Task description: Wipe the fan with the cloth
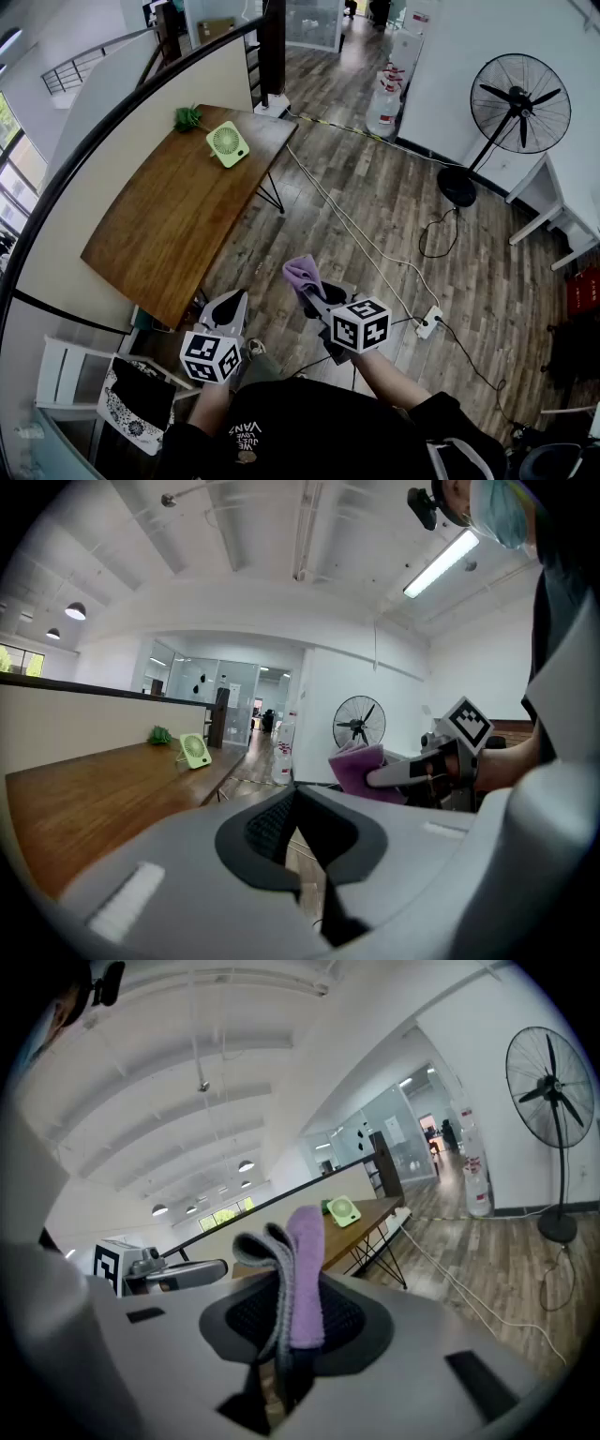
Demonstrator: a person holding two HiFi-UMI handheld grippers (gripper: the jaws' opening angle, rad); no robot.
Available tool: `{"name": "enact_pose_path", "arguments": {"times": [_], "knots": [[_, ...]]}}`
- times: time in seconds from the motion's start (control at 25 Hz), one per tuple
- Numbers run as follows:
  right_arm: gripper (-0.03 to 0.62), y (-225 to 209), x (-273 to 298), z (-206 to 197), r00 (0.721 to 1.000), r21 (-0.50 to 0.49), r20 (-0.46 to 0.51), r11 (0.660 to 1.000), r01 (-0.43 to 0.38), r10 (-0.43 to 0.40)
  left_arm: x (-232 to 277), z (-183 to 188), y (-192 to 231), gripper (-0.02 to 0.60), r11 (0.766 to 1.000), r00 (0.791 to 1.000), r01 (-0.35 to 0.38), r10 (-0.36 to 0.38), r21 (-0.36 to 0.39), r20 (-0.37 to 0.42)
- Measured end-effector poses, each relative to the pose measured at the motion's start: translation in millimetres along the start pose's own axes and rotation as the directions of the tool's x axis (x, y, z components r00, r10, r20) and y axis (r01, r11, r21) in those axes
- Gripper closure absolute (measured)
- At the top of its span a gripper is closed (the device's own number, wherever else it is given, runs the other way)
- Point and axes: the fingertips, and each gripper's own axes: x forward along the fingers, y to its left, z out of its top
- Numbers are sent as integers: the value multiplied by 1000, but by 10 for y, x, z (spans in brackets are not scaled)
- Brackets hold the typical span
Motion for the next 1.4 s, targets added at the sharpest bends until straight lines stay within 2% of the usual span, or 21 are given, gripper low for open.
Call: {"name": "enact_pose_path", "arguments": {"times": [0.48, 0.84, 1.24, 1.4], "knots": [[494, -192, 533, 174, 1000, 72, 9, 997, 3, -4, 394, -84, 510, 569, 998, 999, 19, -21, -53, -30], [494, -504, 1211, 604, 999, 70, 9, 997, 31, -32, 990, 200, 1170, 569, 999, 999, 39, -40, -35, -19], [494, -745, 1978, 915, 998, 104, 20, 993, 61, -64, 1453, 315, 1853, 569, 997, 996, 73, -74, -35, -49], [494, -882, 2153, 1010, 998, 121, 6, 990, 66, -68, 1635, 324, 2009, 569, 996, 996, 64, -68, -65, -60]]}}
